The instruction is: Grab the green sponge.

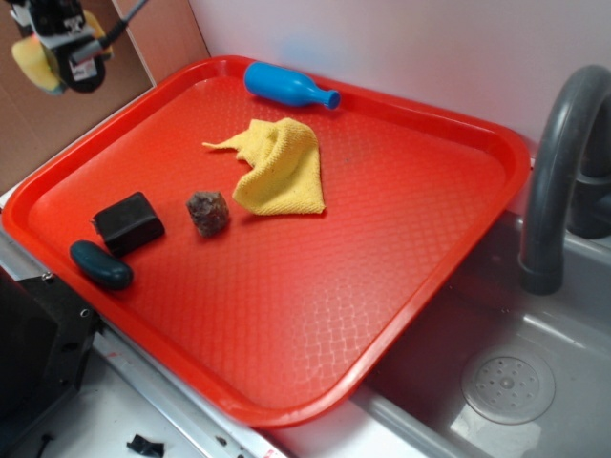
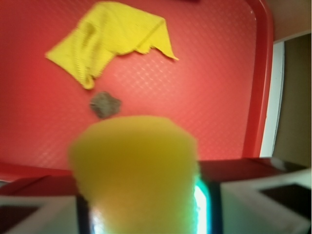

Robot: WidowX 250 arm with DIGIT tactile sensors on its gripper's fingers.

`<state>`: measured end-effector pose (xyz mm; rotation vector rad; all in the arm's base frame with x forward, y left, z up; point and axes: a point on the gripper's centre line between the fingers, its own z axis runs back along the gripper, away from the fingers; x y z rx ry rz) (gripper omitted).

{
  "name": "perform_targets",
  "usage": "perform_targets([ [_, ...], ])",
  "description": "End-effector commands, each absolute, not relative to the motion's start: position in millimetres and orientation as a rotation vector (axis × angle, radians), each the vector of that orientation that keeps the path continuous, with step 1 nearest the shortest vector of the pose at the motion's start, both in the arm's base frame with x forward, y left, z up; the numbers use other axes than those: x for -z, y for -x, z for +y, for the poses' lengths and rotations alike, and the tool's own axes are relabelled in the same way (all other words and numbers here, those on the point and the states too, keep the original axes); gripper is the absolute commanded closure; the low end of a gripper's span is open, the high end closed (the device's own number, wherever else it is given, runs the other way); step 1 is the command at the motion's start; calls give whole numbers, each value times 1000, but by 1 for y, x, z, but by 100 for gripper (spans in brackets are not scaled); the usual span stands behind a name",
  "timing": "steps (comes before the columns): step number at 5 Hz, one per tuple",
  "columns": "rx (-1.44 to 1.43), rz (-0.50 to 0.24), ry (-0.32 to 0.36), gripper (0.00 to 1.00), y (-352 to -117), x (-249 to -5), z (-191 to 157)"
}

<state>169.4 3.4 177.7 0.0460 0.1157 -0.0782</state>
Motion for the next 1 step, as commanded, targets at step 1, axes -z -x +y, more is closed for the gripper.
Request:
perform_targets([
  [1,140,13,-11,100,-174,-192,-11],
])
